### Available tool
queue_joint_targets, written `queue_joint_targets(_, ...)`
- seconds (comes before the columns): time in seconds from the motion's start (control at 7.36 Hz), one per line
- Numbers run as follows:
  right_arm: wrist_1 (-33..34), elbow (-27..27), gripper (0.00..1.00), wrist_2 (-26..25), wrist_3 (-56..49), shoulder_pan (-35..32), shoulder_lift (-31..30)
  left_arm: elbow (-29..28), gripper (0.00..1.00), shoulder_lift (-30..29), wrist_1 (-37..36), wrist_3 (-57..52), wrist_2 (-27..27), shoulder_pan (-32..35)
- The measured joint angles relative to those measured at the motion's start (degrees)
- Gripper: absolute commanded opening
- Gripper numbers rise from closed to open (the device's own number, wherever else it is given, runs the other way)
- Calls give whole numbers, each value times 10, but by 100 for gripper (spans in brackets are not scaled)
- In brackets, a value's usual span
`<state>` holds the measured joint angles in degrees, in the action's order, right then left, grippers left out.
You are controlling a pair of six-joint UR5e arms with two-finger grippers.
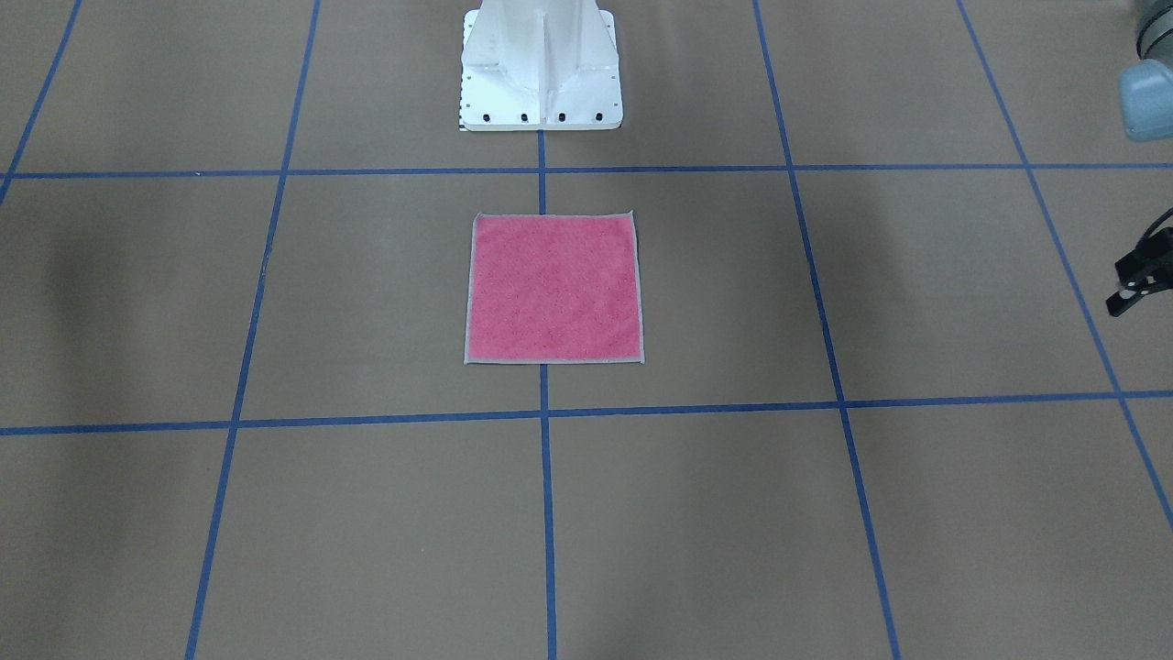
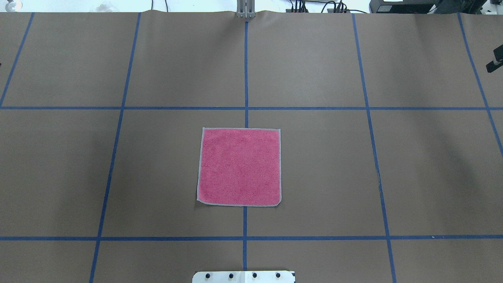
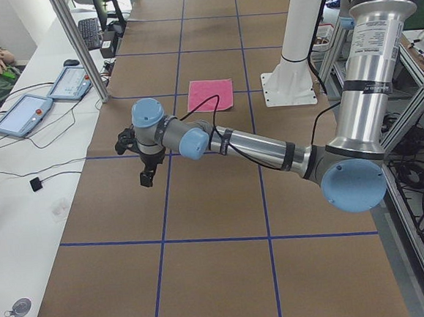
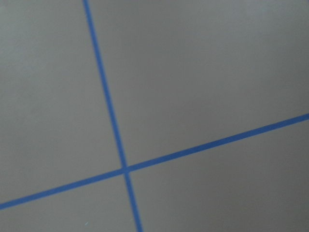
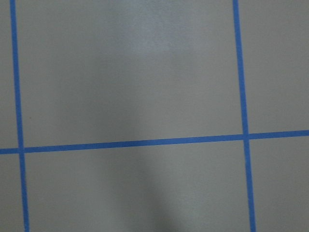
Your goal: Fold towel twice with both arms
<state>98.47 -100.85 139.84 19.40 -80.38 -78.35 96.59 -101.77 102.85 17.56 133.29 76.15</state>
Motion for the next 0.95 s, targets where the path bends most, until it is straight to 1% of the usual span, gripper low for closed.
queue_joint_targets(0.14,-29,-3,100,27,39,12,2,0,100,-26,13,100,10,-40)
queue_joint_targets(0.27,-67,-7,100,39,99,36,2,0,100,-52,23,209,20,-88)
queue_joint_targets(0.41,-114,-8,100,36,173,65,4,0,100,-73,45,321,23,-130)
queue_joint_targets(0.54,-169,-9,99,18,273,95,7,0,100,-84,92,439,13,-167)
queue_joint_targets(0.68,-229,-9,99,-1,377,132,9,0,99,-89,145,551,-21,-209)
queue_joint_targets(0.82,-284,-8,99,-21,465,172,9,2,99,-91,181,635,-58,-249)
queue_joint_targets(0.95,-334,-7,99,-43,536,212,9,12,99,-91,197,690,-79,-282)
